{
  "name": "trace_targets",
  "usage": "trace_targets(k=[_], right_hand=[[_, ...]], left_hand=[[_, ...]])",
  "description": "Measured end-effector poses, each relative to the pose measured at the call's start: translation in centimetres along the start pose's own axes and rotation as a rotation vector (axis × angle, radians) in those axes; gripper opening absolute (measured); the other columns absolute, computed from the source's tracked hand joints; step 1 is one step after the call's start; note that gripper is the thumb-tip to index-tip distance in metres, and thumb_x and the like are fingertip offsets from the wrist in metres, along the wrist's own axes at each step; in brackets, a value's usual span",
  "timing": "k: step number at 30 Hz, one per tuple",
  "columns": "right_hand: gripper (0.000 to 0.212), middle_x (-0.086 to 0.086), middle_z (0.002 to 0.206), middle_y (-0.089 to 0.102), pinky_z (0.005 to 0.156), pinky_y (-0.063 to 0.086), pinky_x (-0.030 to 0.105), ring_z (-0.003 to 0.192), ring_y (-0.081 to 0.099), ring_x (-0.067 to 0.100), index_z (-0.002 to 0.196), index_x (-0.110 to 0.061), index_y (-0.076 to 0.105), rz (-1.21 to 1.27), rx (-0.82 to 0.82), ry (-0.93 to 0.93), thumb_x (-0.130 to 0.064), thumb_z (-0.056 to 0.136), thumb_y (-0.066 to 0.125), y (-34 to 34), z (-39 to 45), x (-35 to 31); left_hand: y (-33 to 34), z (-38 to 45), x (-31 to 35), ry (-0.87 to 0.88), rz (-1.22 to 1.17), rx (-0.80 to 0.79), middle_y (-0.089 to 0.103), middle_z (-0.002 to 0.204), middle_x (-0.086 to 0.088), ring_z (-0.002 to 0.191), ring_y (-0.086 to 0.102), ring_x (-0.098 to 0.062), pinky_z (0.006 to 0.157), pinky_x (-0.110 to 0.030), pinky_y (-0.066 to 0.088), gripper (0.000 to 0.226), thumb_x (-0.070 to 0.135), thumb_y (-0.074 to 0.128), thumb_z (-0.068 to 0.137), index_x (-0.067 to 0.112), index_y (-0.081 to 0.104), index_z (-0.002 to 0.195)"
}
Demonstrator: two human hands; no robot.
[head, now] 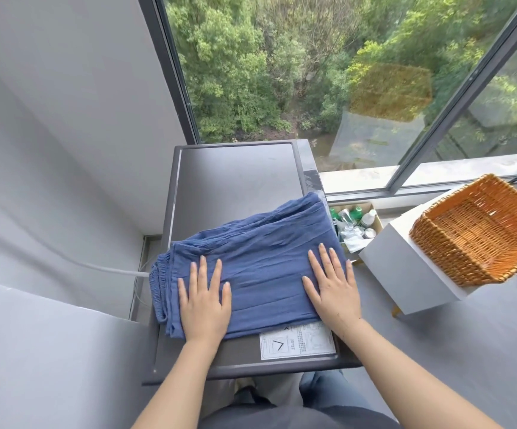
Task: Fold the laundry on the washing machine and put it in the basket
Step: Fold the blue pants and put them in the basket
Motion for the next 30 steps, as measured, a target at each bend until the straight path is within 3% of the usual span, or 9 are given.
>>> trace_targets(k=[3, 6, 9, 15, 19, 22, 25, 27, 30], right_hand=[[0.061, 0.001, 0.157, 0.022, 0.116, -0.004, 0.038, 0.146, 0.014, 0.018, 0.148, -0.023, 0.032, 0.052, 0.011, -0.002, -0.047, 0.093, 0.021, -0.6, 0.1, 0.3], [0.049, 0.012, 0.145, 0.044, 0.114, 0.021, 0.045, 0.135, 0.039, 0.031, 0.133, -0.01, 0.054, 0.236, 0.148, 0.0, -0.025, 0.087, 0.041, -3.8, 1.9, 0.1], [0.042, 0.014, 0.14, 0.047, 0.112, 0.03, 0.048, 0.13, 0.042, 0.031, 0.128, -0.007, 0.056, 0.349, 0.177, -0.049, -0.002, 0.087, 0.051, -6.6, 6.0, 0.0], [0.062, 0.006, 0.152, 0.03, 0.108, 0.033, 0.041, 0.135, 0.03, 0.03, 0.144, -0.015, 0.037, 0.281, -0.103, -0.068, 0.001, 0.085, 0.046, -7.9, 15.8, 0.2], [0.056, 0.002, 0.132, 0.055, 0.096, 0.037, 0.033, 0.122, 0.044, 0.027, 0.134, -0.023, 0.051, 0.069, -0.228, -0.128, -0.007, 0.08, 0.054, -6.4, 18.0, 0.6], [0.031, 0.005, 0.095, 0.066, 0.077, 0.037, 0.034, 0.096, 0.057, 0.032, 0.102, -0.016, 0.071, 0.142, 0.031, -0.223, -0.006, 0.075, 0.06, -8.3, 17.3, 0.3], [0.02, 0.004, 0.075, 0.057, 0.07, 0.032, 0.03, 0.074, 0.052, 0.025, 0.081, -0.011, 0.069, 0.372, 0.377, -0.278, 0.001, 0.069, 0.059, -10.8, 13.1, 1.3], [0.015, 0.003, 0.075, 0.054, 0.07, 0.033, 0.029, 0.073, 0.047, 0.022, 0.078, -0.009, 0.065, 0.383, 0.439, -0.308, 0.003, 0.072, 0.059, -10.1, 10.2, 1.6], [0.016, 0.004, 0.076, 0.052, 0.069, 0.037, 0.032, 0.074, 0.044, 0.022, 0.075, -0.009, 0.063, 0.331, 0.365, -0.289, 0.007, 0.072, 0.063, -6.6, 8.1, 2.1]], left_hand=[[-0.5, 0.5, -0.2, -0.055, -0.042, 0.022, 0.037, 0.152, -0.007, 0.141, 0.032, -0.027, 0.114, -0.048, 0.006, 0.059, 0.045, 0.021, 0.092, 0.024, 0.045, 0.142], [-3.6, 1.4, 0.6, -0.124, -0.227, 0.183, 0.047, 0.145, -0.009, 0.134, 0.042, -0.028, 0.112, -0.052, 0.022, 0.047, 0.032, 0.039, 0.092, 0.013, 0.054, 0.133], [-6.2, 3.8, 1.9, -0.093, -0.316, 0.265, 0.039, 0.148, -0.012, 0.135, 0.037, -0.031, 0.11, -0.046, 0.028, 0.045, 0.012, 0.055, 0.091, 0.008, 0.049, 0.136], [-6.3, 10.1, 1.5, -0.068, -0.175, 0.107, 0.043, 0.145, -0.007, 0.134, 0.034, -0.027, 0.109, -0.039, 0.027, 0.039, 0.016, 0.051, 0.095, 0.014, 0.052, 0.134], [-4.6, 10.4, -1.2, -0.123, -0.267, 0.059, 0.046, 0.137, -0.009, 0.129, 0.037, -0.028, 0.107, -0.036, 0.029, 0.04, 0.017, 0.061, 0.091, 0.012, 0.057, 0.13], [-4.2, 10.0, -2.3, -0.122, -0.347, 0.136, 0.049, 0.134, -0.009, 0.125, 0.041, -0.027, 0.103, -0.034, 0.032, 0.026, 0.016, 0.066, 0.089, 0.009, 0.066, 0.114], [-4.4, 9.6, -3.0, -0.16, -0.456, 0.217, 0.054, 0.125, -0.008, 0.118, 0.045, -0.027, 0.096, -0.026, 0.031, 0.01, 0.007, 0.069, 0.085, 0.008, 0.068, 0.094], [-4.4, 9.6, -3.3, -0.187, -0.512, 0.25, 0.055, 0.121, -0.009, 0.115, 0.047, -0.028, 0.093, -0.025, 0.031, 0.01, 0.002, 0.068, 0.083, 0.01, 0.068, 0.088], [-5.2, 9.6, -2.5, -0.178, -0.477, 0.29, 0.057, 0.12, -0.01, 0.116, 0.049, -0.031, 0.094, -0.03, 0.033, 0.021, -0.008, 0.062, 0.08, 0.012, 0.066, 0.086]])
Point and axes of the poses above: each hand's wrist, its own z-axis towards the middle knuckle, its own y-axis out of the palm, x = y × z, the point moved 10 cm from there along z, towards the middle knuckle
